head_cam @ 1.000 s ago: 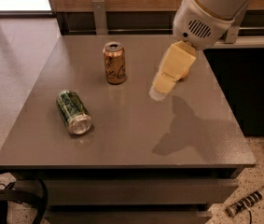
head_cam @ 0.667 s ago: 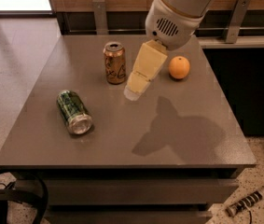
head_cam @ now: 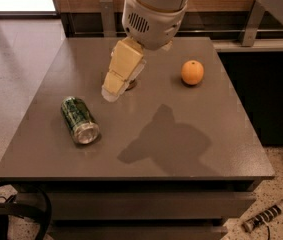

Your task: Place green can upright

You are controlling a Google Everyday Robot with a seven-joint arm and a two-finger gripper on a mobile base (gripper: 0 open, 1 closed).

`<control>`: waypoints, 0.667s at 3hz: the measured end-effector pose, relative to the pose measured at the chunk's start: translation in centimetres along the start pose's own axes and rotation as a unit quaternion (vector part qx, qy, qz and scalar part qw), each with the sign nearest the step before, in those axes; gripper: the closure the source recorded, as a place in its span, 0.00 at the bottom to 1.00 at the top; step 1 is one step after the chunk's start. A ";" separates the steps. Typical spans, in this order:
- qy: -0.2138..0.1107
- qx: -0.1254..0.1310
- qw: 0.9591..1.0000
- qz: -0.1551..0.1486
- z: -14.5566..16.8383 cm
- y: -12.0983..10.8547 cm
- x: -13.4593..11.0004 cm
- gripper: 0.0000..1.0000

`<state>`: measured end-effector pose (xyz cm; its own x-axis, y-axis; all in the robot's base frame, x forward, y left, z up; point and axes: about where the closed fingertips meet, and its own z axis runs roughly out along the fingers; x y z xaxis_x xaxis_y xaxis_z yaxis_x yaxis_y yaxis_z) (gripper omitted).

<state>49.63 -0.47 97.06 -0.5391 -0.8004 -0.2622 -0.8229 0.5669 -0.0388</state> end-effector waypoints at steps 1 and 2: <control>-0.005 0.002 1.000 0.001 -0.1 0.0 -0.2 0.00; 0.009 -0.033 0.998 0.059 2.2 -0.5 -1.3 0.00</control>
Offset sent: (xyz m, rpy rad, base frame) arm 0.0364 0.0264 -0.0464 0.0879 0.2835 -0.2678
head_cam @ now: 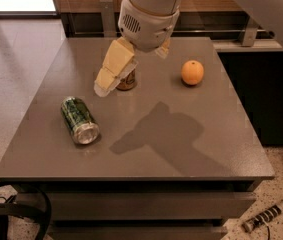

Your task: Place green can upright

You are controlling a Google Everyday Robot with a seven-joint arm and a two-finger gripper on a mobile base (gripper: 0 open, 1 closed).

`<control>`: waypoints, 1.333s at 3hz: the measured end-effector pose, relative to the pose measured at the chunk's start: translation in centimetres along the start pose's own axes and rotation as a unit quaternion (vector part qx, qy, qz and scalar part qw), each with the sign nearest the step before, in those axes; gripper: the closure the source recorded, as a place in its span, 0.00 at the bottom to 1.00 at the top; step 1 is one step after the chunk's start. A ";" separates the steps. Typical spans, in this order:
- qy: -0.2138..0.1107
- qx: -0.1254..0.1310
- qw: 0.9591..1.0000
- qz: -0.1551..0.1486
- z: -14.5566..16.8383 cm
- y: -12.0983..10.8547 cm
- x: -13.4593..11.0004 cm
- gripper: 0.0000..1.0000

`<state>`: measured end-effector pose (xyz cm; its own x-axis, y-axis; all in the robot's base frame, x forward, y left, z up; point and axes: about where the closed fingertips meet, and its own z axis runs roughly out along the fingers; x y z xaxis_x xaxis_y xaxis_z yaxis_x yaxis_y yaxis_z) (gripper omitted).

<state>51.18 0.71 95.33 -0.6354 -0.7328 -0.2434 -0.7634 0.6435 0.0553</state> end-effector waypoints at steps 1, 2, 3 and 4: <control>0.017 -0.040 0.994 0.098 2.9 -0.3 -1.7 0.00; 0.023 -0.049 0.989 0.139 3.8 0.5 -2.6 0.00; 0.040 -0.033 0.987 0.155 4.3 2.2 -4.4 0.00; 0.057 -0.009 0.990 0.129 5.6 3.5 -6.0 0.00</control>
Offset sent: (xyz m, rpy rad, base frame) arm 0.0118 0.0378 -0.0380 0.0441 0.2348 -0.3350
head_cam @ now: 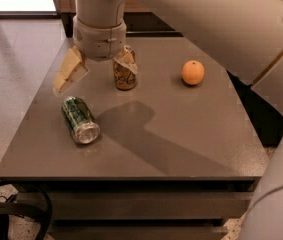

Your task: Place green can upright

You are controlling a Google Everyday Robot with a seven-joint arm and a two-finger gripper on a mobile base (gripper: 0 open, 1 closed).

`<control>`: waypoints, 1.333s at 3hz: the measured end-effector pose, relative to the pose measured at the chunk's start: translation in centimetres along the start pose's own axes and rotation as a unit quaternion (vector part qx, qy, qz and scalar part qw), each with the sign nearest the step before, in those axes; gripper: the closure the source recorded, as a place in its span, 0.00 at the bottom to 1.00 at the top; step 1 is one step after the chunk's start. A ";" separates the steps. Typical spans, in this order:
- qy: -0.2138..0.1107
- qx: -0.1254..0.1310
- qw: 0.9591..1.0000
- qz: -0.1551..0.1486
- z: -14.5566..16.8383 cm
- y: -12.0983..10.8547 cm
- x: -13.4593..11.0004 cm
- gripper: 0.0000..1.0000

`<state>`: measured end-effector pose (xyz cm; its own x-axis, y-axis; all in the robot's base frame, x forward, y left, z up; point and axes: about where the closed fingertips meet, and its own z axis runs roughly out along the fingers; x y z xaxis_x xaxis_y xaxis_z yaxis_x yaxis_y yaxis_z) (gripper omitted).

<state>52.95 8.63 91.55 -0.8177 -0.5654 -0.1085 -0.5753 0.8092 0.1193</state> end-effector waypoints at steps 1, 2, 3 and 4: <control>0.009 0.026 0.999 -0.018 1.2 1.1 -0.8 0.00; 0.023 0.052 0.998 -0.023 2.4 1.8 -0.9 0.00; 0.037 0.068 0.997 -0.020 3.5 2.8 -0.9 0.00; 0.049 0.067 0.996 -0.020 4.9 3.6 -0.9 0.00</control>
Offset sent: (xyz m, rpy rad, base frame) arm -0.0181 0.0205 -0.0348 -0.2549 0.0138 0.0384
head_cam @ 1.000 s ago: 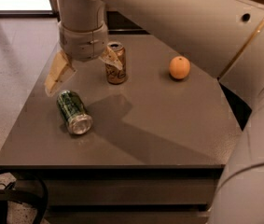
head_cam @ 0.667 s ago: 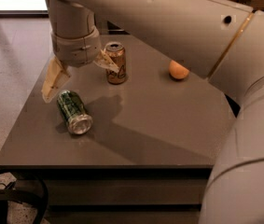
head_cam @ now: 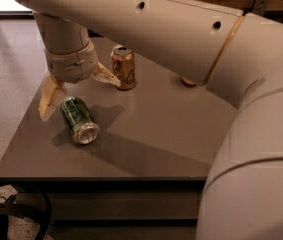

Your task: Place green can upright

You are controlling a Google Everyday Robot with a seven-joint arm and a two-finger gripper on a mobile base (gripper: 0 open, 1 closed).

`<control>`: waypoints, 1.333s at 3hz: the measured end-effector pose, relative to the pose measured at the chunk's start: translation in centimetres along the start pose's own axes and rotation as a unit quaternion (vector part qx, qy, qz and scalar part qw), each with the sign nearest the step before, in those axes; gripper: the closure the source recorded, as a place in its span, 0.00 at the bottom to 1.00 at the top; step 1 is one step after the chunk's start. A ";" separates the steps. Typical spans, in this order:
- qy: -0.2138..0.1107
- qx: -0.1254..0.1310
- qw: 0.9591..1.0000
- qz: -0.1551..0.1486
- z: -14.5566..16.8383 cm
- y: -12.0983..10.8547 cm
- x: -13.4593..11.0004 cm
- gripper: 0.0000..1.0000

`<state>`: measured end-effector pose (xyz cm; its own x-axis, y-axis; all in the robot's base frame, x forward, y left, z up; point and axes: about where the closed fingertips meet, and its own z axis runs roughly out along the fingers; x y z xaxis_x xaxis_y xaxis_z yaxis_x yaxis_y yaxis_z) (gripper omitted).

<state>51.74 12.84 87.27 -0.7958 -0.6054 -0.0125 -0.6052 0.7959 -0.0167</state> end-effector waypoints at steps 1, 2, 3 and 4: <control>0.009 -0.016 1.000 0.000 1.4 0.6 0.1 0.00; 0.014 -0.030 0.999 0.004 2.4 0.9 0.6 0.00; 0.019 -0.037 0.999 0.010 3.4 1.1 1.0 0.05; 0.018 -0.037 0.999 0.013 3.8 1.4 1.1 0.26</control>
Offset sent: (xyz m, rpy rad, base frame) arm -0.0221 -0.0076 -0.0358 0.0124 0.1168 -0.0203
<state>50.12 13.25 83.41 -0.8105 -0.5852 0.0239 -0.5833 0.8102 0.0573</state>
